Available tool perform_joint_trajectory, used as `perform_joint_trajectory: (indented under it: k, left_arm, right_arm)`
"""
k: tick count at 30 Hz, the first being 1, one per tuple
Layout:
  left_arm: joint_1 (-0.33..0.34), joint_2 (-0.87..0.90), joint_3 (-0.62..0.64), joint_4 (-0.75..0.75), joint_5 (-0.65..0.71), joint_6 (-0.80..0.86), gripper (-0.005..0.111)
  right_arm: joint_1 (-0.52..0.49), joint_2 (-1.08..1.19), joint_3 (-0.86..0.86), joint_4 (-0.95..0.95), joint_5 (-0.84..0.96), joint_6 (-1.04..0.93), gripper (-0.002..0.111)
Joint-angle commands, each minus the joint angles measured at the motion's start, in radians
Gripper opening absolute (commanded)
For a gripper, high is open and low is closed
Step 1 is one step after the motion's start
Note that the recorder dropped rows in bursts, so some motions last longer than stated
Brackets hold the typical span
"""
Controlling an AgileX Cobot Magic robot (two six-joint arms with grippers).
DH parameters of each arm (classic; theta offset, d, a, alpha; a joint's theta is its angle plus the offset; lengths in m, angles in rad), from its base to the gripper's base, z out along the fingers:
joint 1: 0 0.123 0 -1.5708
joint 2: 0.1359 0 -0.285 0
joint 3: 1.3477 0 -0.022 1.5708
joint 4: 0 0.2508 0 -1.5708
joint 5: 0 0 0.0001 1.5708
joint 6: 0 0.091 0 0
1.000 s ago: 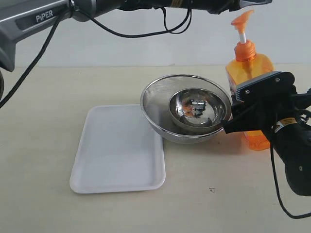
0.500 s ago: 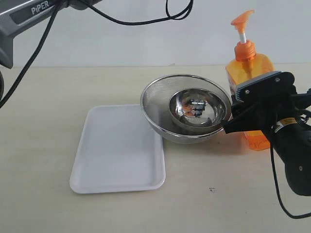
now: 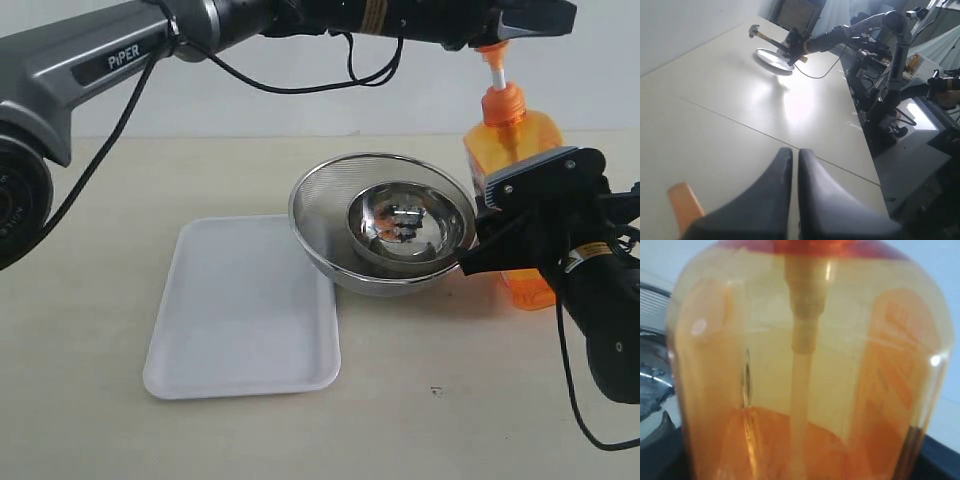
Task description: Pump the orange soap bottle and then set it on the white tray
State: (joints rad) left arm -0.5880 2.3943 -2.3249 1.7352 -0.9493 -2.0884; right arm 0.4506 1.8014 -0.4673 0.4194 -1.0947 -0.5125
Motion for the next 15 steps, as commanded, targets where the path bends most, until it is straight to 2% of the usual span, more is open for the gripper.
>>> perform_joint_trajectory:
  k: [1, 15]
  left_arm:
    - [0.008, 0.005, -0.003, 0.009, 0.057, -0.004, 0.005]
    - [0.037, 0.009, -0.003, 0.009, 0.108, 0.020, 0.005]
  right_arm:
    - [-0.001, -0.014, -0.006, -0.030, -0.046, 0.003, 0.000]
    - [-0.001, -0.014, -0.006, -0.033, -0.046, 0.006, 0.000]
